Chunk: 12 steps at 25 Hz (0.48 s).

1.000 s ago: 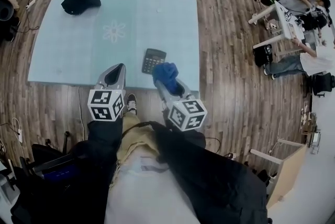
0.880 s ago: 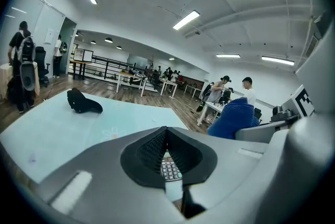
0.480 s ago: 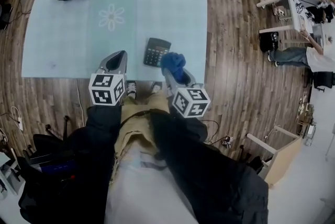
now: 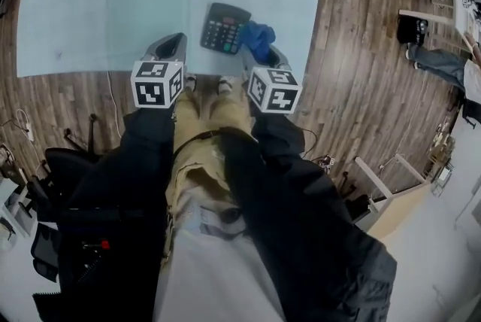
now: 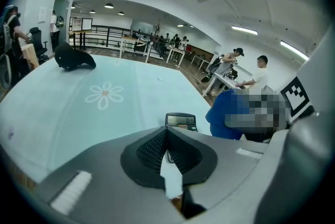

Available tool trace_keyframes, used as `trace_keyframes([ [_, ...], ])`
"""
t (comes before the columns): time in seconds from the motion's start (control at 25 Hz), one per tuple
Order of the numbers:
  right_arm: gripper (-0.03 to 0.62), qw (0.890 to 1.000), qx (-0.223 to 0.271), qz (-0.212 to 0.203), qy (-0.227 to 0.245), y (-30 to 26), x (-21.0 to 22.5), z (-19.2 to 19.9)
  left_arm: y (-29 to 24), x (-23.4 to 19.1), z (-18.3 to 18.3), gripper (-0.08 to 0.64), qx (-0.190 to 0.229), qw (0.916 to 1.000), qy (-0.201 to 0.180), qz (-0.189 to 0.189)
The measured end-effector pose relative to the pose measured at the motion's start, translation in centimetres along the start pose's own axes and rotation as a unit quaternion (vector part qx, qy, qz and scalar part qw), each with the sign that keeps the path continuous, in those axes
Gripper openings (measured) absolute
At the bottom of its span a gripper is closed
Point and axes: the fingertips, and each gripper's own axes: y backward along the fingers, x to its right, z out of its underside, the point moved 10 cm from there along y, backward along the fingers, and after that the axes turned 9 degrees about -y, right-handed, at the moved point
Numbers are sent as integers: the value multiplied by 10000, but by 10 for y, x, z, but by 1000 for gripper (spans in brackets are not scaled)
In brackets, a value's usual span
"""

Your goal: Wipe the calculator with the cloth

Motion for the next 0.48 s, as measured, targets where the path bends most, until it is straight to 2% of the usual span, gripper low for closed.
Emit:
trace_keyframes([
  [0.28,155,9973,165,503,509,-51,7,-8,-19,0,5,-3,-160,9998,79,54],
  [0.48,153,9941,63,632,877,-76,-9,-3,-16,-6,10,-3,-186,9997,136,81],
])
